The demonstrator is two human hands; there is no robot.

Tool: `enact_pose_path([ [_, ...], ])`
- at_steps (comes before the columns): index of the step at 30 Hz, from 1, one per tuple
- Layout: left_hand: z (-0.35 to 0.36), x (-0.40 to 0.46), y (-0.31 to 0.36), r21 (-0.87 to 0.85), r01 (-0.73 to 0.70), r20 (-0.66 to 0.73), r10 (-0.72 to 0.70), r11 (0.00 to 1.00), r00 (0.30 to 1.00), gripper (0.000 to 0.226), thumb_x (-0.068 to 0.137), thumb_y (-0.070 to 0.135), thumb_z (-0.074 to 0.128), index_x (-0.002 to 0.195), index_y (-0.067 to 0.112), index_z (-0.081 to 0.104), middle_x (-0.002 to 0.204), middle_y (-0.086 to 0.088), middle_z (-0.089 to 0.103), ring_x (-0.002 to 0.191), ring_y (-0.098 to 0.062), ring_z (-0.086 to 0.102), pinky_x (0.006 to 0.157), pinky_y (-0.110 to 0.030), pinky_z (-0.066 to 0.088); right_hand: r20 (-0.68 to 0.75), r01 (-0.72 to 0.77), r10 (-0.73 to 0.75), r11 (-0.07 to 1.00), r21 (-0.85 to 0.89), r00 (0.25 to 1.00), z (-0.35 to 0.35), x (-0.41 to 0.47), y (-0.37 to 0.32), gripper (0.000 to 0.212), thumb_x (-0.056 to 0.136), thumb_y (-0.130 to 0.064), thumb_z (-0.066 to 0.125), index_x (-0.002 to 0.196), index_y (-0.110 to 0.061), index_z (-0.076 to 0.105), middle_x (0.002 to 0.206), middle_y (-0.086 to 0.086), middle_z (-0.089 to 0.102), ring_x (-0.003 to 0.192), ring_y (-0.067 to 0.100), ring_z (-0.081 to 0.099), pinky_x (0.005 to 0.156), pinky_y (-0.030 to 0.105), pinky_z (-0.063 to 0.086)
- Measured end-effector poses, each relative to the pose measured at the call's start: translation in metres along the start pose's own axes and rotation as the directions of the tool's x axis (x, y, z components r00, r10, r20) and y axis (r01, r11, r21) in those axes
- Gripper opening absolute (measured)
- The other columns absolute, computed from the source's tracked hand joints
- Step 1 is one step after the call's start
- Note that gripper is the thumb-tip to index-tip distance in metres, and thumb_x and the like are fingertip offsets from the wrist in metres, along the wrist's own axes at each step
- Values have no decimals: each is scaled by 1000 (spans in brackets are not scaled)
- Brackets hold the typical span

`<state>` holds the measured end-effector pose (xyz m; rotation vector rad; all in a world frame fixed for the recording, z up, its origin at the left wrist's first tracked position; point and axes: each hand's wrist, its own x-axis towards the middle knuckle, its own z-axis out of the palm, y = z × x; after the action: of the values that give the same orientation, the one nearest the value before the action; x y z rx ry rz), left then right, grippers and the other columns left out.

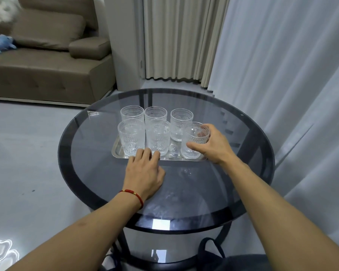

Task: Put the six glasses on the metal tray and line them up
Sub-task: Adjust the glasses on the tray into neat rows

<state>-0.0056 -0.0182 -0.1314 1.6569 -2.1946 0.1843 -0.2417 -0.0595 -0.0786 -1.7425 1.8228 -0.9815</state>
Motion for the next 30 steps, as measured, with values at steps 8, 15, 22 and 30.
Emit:
enact_pose_path([
  [8, -4, -1, 0, -14, 8, 9, -8, 1000, 1000, 27, 87, 31, 46, 106, 16, 56, 102, -4, 54, 97, -26, 47, 81, -41, 45, 29, 15, -14, 999, -45, 999, 1, 3, -3, 91, 70, -49, 85, 146, -23, 43, 122, -6, 58, 101, 15, 57, 70, 17, 48],
  [15, -24, 20, 9, -155, -8, -285, -37, 988, 958, 32, 86, 19, 60, 117, 12, 56, 117, -14, 50, 102, -31, 49, 81, -41, 47, 93, 7, -9, 1000, 15, 996, 1, -6, 3, 113, 74, -53, 80, 161, -23, 14, 165, 6, 32, 146, 27, 39, 112, 38, 37],
  [22, -36, 56, 18, -148, 24, -212, -55, 989, 976, 30, 101, 29, 45, 100, 7, 66, 123, -14, 56, 114, -31, 43, 85, -43, 50, 17, -9, 7, 994, 107, 1000, -10, -22, 14, 93, 86, -47, 73, 160, -21, 22, 160, 7, 35, 142, 23, 43, 115, 46, 41],
  [30, -36, 62, 27, -189, 1, -189, -38, 982, 981, 28, 101, 27, 49, 98, 5, 67, 119, -12, 58, 111, -31, 42, 77, -41, 52, -48, 39, -34, 992, 118, 998, -11, -24, 12, 75, 90, -42, 68, 153, -21, 34, 156, 4, 41, 138, 17, 45, 107, 33, 39],
])
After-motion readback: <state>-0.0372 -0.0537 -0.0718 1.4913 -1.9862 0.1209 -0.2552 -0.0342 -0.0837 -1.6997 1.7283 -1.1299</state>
